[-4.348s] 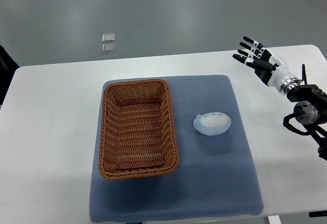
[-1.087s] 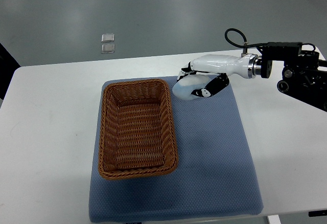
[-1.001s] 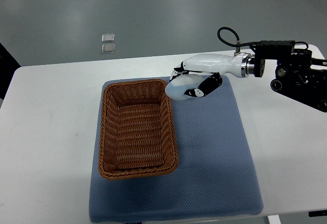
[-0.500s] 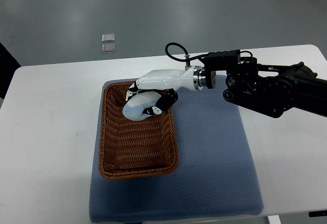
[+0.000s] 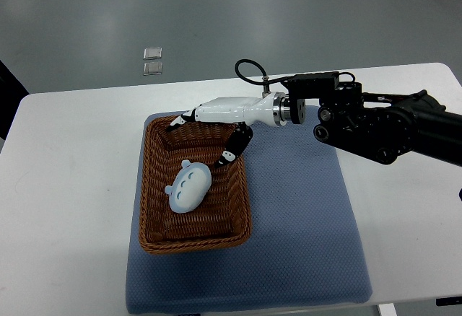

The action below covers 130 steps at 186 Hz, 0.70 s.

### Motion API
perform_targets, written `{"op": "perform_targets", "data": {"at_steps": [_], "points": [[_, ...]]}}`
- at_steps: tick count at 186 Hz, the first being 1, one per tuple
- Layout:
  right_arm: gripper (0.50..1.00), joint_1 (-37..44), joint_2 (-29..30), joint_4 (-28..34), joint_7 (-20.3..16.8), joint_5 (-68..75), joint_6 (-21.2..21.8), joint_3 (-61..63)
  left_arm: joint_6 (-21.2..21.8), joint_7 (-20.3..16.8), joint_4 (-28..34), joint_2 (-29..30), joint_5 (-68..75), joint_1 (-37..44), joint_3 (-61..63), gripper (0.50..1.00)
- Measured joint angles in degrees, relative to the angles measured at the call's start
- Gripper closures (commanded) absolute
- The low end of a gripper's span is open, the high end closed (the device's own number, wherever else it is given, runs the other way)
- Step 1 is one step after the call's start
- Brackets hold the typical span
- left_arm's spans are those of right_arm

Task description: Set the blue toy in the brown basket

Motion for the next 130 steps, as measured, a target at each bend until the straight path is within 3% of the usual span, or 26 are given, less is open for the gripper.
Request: {"op": "perform_targets", "data": {"at_steps": [31,74,130], "points": [[0.603,-1.53,-3.09,-1.24,-2.5,5.95,-0.65,4.52,0.0,0.0,0.0,0.0,-0.06,0.0,0.03,0.5],[0.603,-10.32,-5.4,-7.02,-6.37,11.65,-1.28,18.34,0.0,0.0,0.02,0.0,-0.07,0.0,0.03,0.5],[0.603,-22.13,-5.44,-8.55,-12.74,29.66,-7.95,35.29,-0.01,0.0,0.0,0.0,-0.05,0.0,-0.13,0.5]]}}
